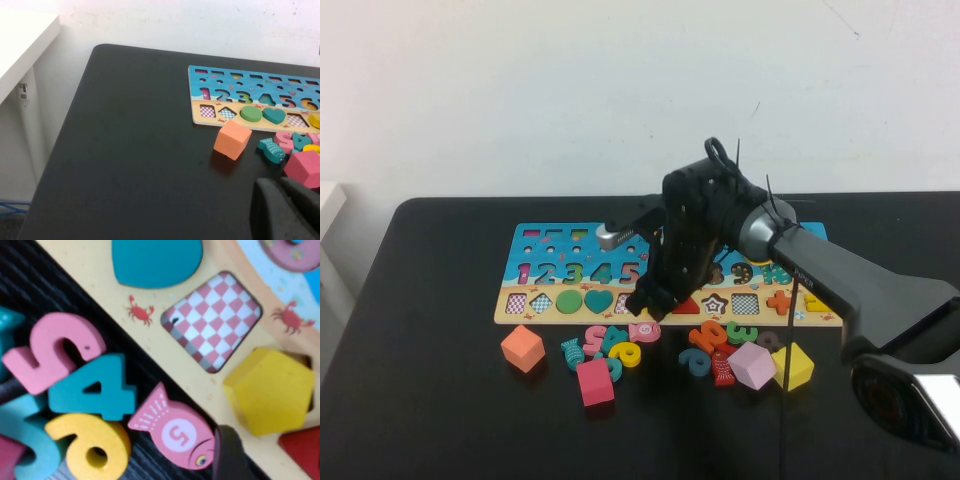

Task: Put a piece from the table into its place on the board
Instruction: Place the "Pentagon" into the hole of the Pentagon

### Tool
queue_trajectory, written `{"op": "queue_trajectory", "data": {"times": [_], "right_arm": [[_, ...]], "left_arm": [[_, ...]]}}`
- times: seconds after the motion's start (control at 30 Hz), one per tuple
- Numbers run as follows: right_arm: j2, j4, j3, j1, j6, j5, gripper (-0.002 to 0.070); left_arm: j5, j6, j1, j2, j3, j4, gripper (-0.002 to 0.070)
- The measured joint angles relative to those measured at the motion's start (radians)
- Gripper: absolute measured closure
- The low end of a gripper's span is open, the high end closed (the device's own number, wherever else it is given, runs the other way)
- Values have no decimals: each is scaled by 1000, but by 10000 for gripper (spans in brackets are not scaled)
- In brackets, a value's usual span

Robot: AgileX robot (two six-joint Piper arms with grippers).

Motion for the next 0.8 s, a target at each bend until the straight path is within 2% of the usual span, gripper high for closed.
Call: {"op": "queue_trajectory", "data": {"times": [0.23, 0.3, 0.43, 0.5, 0.57, 0.8], "right_arm": [[-10, 4, -127, 0, 4, 24, 306], [-15, 41, -141, 0, 4, 19, 360], [-6, 158, -143, 0, -46, 15, 573], [6, 186, -143, 0, -63, 11, 633], [27, 192, -143, 0, -65, 9, 656], [90, 168, -143, 0, -58, 8, 657]], "left_arm": [[0, 0, 0, 0, 0, -4, 676], [0, 0, 0, 0, 0, -4, 676], [0, 0, 0, 0, 0, -4, 676], [0, 0, 0, 0, 0, -4, 676], [0, 0, 0, 0, 0, -4, 676], [0, 0, 0, 0, 0, -4, 676]]}}
